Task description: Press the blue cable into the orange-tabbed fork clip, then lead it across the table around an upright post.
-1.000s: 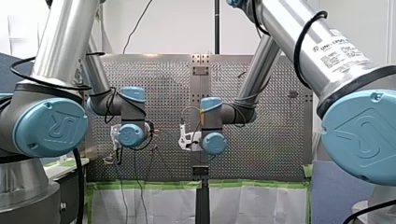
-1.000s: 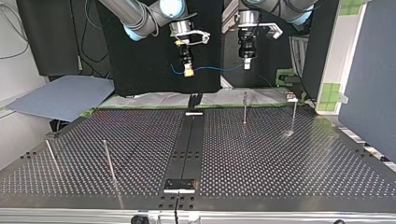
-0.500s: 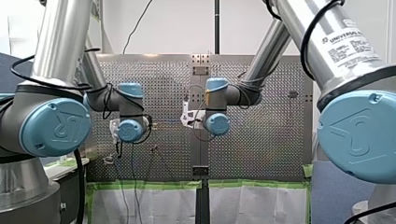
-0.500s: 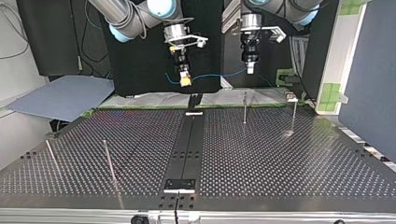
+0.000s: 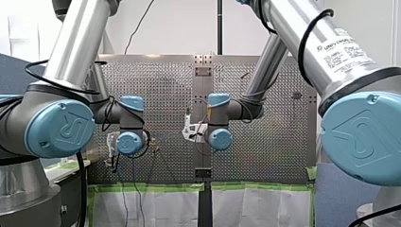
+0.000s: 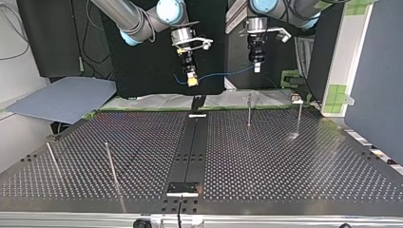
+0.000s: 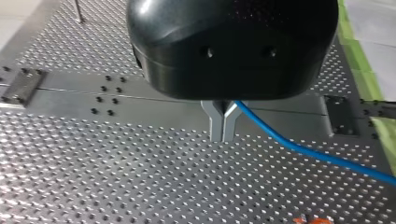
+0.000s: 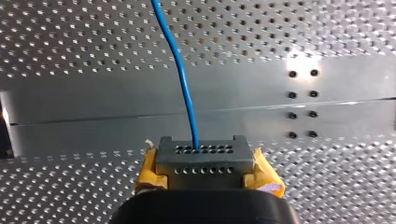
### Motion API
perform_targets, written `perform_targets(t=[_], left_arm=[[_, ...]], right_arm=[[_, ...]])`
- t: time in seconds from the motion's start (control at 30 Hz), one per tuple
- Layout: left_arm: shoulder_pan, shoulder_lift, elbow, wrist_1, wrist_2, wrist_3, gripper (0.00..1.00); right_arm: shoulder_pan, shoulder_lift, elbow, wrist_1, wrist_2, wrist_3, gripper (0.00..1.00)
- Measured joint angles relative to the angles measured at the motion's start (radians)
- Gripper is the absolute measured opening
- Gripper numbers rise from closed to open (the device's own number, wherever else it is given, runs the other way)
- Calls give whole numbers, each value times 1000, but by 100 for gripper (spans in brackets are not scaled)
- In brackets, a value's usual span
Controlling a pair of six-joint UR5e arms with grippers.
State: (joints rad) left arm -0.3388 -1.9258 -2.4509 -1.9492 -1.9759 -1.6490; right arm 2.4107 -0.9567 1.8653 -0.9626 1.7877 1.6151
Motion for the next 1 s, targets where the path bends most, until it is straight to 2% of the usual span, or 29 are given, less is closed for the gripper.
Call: perform_targets(t=[0.33, 0.5, 0.63, 0.8, 1.0], left_arm=[[31, -95, 7, 76, 18, -11, 0], [53, -141, 20, 95, 37, -18, 0], [69, -153, 35, 94, 65, -30, 0], [86, -156, 50, 89, 97, -48, 0], [109, -156, 78, 65, 111, -55, 0]], right_arm=[[-7, 92, -48, -2, -19, 11, 0], [-18, 144, -73, 0, -29, 18, 0], [-32, 180, -92, -1, -34, 23, 0], [-52, 197, -114, -1, -49, 33, 0], [-70, 206, -138, 2, -69, 38, 0]])
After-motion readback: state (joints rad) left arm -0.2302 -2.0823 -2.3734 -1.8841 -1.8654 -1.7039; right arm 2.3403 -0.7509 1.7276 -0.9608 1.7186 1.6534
